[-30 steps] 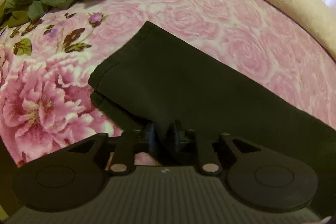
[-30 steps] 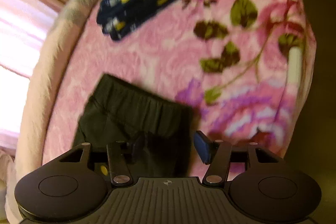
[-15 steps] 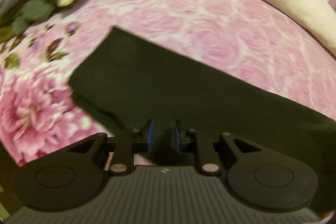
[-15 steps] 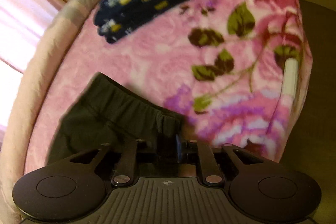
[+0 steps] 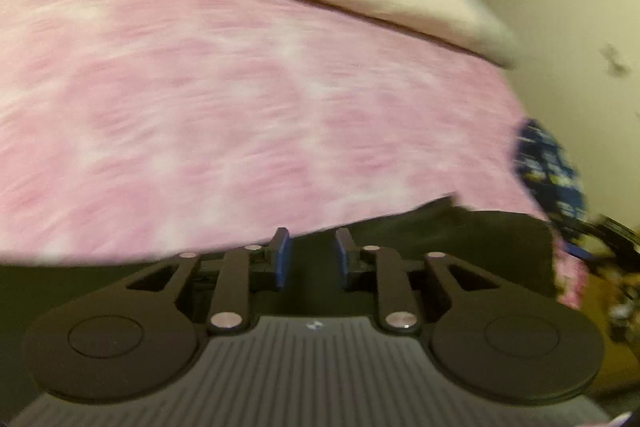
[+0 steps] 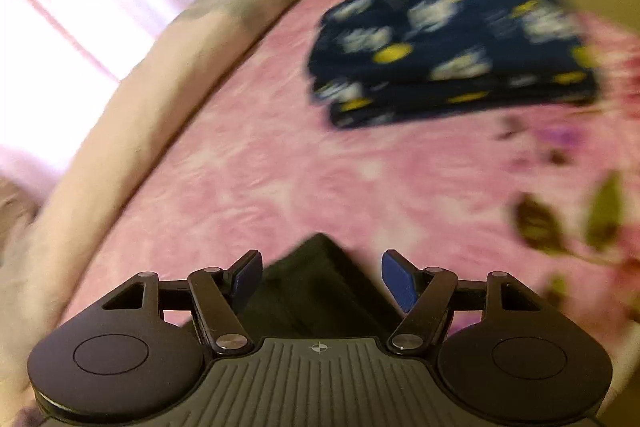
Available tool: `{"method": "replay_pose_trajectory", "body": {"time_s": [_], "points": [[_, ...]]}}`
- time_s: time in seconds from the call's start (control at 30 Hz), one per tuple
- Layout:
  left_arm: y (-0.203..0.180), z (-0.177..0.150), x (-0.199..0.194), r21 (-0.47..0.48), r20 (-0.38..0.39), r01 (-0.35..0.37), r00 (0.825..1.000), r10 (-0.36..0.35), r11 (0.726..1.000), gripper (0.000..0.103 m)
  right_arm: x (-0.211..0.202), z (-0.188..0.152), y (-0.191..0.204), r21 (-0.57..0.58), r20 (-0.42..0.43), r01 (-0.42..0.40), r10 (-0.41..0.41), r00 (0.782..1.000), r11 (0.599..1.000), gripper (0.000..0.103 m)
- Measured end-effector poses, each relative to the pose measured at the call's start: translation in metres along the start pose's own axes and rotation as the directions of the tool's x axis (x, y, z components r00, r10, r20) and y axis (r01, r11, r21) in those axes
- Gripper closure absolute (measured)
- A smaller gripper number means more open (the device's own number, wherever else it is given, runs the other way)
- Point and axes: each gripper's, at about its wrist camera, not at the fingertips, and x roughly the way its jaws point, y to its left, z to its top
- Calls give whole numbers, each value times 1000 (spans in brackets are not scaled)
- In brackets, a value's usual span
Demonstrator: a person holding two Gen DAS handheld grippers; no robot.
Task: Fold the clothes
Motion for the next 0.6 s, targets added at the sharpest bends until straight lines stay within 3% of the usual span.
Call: {"method": "replay_pose_trajectory", "body": {"time_s": [0.2,0.37,0.47,0.5,0.53,0.57,0.6], "points": [[-32,33,64,50,-85,163,984,-159,985,66,51,22,-26,57,-192,-146,154,969,988,34],[-36,40,111,-11,-198,248,949,-245,969,64,56,22,-42,138,-223,-254,280,934,957,34],[-42,36,131,-26,-273,276,923,-272,961,67,56,20,-37,119,-238,-283,304,922,952,34],[-44,35,134,-17,-290,280,917,-273,960,78,55,19,-34,96,-242,-285,301,923,954,36],[-47,33,138,-9,-307,285,911,-274,958,93,53,18,-31,62,-239,-276,283,929,959,46],[-46,32,139,-14,-289,268,921,-261,963,94,51,17,-29,28,-237,-260,260,936,965,79],[-45,32,139,-22,-265,247,933,-244,969,98,50,17,-27,-2,-235,-236,229,945,972,85]]}}
